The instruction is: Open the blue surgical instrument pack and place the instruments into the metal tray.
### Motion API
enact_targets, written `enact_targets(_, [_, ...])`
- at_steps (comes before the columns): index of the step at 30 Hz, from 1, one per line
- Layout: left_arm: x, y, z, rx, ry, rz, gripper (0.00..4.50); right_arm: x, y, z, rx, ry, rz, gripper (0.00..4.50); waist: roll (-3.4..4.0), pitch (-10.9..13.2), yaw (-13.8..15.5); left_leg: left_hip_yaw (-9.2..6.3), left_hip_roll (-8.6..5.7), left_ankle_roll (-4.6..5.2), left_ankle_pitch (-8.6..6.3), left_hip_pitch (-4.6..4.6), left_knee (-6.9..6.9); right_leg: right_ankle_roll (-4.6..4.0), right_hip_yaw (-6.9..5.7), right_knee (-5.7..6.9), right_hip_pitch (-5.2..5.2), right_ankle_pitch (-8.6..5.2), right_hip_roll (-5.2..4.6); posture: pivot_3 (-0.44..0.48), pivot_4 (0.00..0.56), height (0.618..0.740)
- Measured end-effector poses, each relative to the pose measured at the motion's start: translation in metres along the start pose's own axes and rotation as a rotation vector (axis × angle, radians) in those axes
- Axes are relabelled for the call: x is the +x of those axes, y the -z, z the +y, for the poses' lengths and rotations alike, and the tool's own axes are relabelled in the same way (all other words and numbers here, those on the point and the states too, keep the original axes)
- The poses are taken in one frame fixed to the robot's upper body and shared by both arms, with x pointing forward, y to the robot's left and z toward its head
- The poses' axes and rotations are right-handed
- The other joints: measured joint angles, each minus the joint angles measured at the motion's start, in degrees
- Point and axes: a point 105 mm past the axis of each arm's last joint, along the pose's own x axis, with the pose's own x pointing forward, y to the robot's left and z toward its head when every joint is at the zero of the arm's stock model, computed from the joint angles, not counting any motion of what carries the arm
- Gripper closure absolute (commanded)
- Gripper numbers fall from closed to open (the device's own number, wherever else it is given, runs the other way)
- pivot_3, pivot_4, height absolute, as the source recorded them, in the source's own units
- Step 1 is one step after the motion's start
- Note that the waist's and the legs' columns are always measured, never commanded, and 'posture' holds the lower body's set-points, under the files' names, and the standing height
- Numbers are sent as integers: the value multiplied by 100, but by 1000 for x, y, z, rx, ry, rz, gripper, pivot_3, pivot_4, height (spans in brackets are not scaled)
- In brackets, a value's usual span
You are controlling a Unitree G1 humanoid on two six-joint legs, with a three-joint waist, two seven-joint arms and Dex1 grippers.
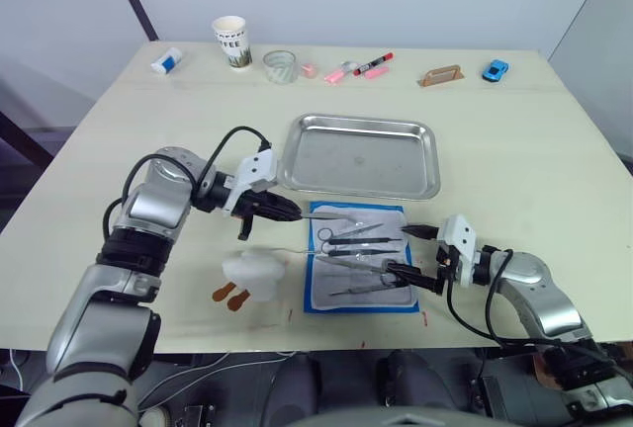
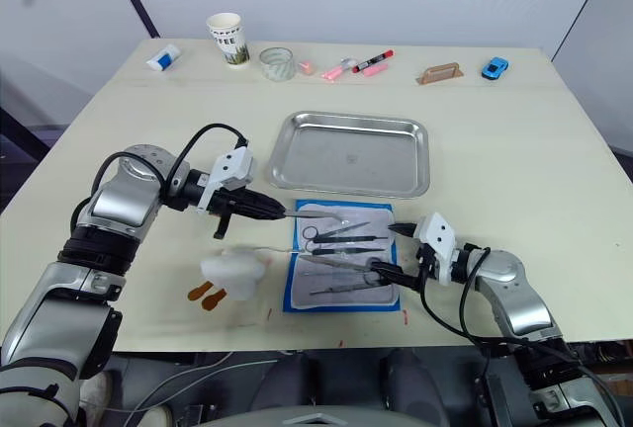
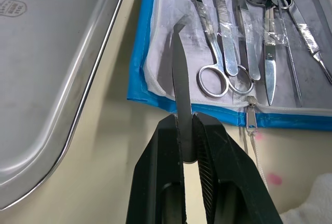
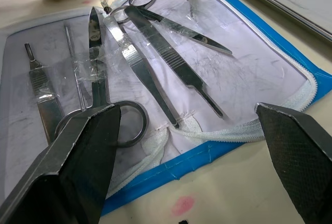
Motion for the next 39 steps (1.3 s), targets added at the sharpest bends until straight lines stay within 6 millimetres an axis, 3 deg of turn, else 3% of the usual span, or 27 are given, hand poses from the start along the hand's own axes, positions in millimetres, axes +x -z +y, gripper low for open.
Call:
enact_targets(17, [-15, 1, -4, -36, -43, -5, 4353, 0, 0, 0, 0, -1, 1, 0, 0, 0, 3, -1, 1, 0, 0, 6, -1, -2, -2, -1, 6, -1, 0, 0, 150, 718])
enact_targets(26, [-34, -27, -19, -57, -28, -254, 4353, 0, 1, 1, -2, -4, 3, 0, -2, -2, 6, -3, 2, 0, 0, 9, -3, -3, -6, -2, 10, -3, -3, 0, 150, 718])
enact_targets(32, [-31, -49, 4, -99, -272, -446, 4353, 0, 2, 0, 0, 0, -2, 0, -12, -10, 7, -9, 1, 0, -1, 14, -4, -3, -9, -5, 18, -3, -5, 0, 150, 718])
enact_targets(39, [-29, -42, 22, -216, -523, -472, 4353, 0, 2, 2, -10, 0, -10, 0, -12, -10, 5, -12, 1, -1, -1, 15, -6, -3, -11, -6, 19, -3, -5, 0, 150, 718])
